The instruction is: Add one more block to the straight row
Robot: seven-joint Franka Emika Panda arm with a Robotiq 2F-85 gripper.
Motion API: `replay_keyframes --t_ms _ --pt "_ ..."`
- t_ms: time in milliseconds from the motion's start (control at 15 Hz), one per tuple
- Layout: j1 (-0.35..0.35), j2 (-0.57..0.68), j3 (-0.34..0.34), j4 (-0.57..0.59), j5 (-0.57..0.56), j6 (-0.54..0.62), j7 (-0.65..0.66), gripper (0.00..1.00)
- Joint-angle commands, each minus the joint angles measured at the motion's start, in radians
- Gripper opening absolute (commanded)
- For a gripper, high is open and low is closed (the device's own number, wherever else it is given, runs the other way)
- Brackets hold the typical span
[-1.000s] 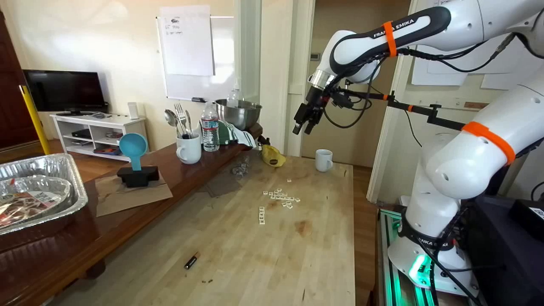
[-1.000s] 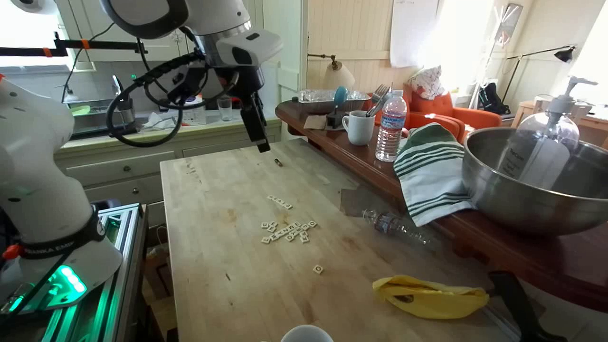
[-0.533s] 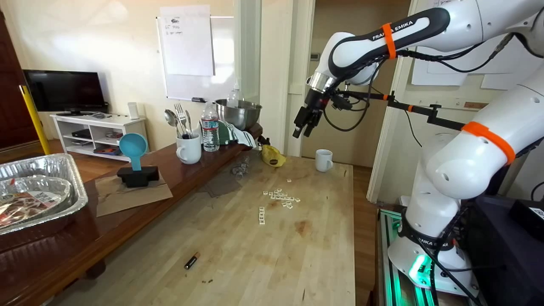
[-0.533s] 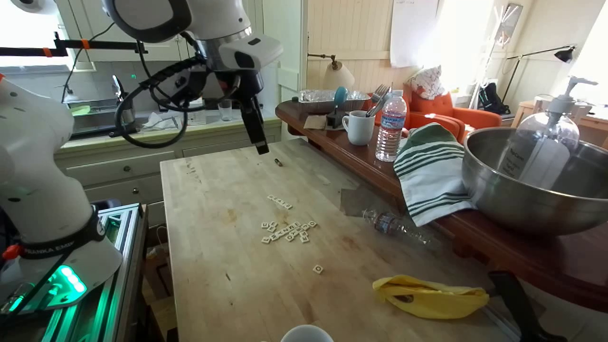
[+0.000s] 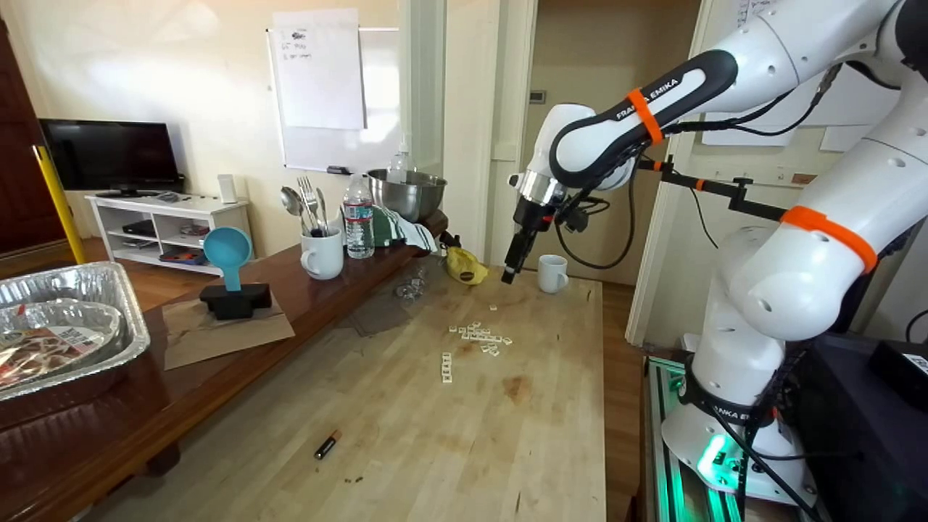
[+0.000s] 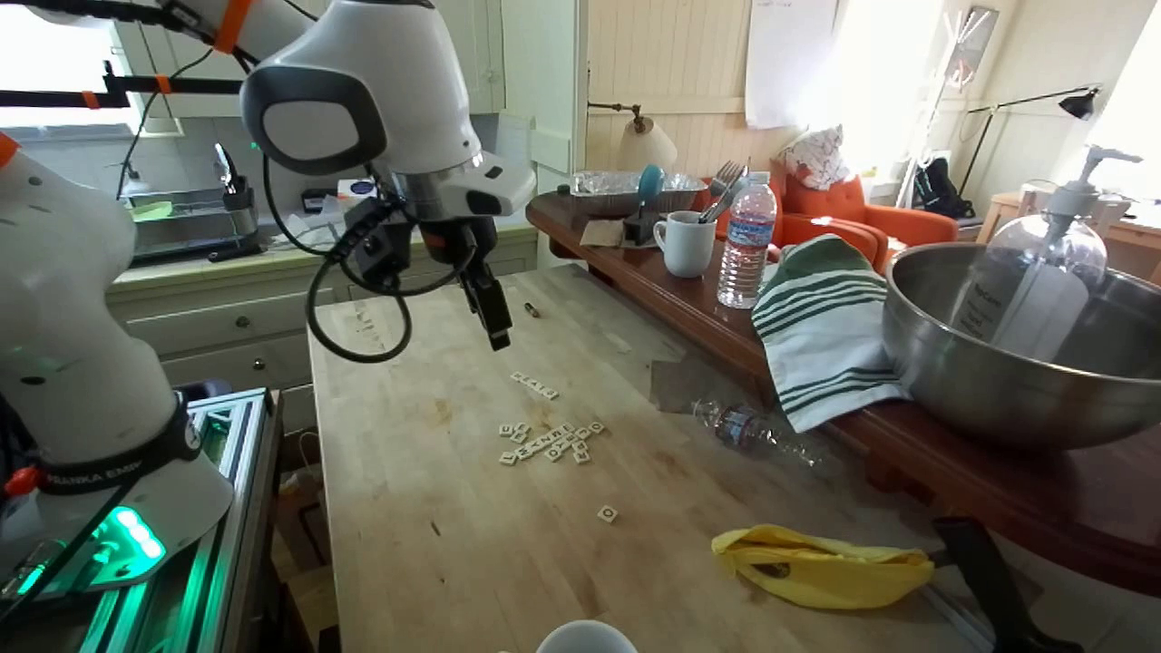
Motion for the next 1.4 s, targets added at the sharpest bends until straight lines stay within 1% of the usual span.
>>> replay_keyframes --t_ms 0,133,267,467,533,733,867,933,1333 --pt "0.034 0.139 -0.043 -0.001 0.008 0.183 -0.116 0.58" --pt "0.061 0.214 -0.077 -0.001 0.037 0.284 -0.183 0.42" --pt "0.095 0.281 -0.112 -0.002 0.074 0.354 -0.249 0.28" --pt "0.137 0.367 -0.147 -0.003 0.148 0.396 -0.35 0.04" --pt "0.147 0.389 -0.152 -0.002 0.172 0.398 -0.381 0.0" --pt "0.166 0.444 -0.164 -0.002 0.252 0.407 -0.47 0.0" --pt "0.167 0.469 -0.158 -0.002 0.295 0.432 -0.502 0.0" --pt "0.143 0.432 -0.144 -0.001 0.238 0.387 -0.449 0.01" --pt "0.145 0.463 -0.144 0.006 0.259 0.41 -0.47 0.0"
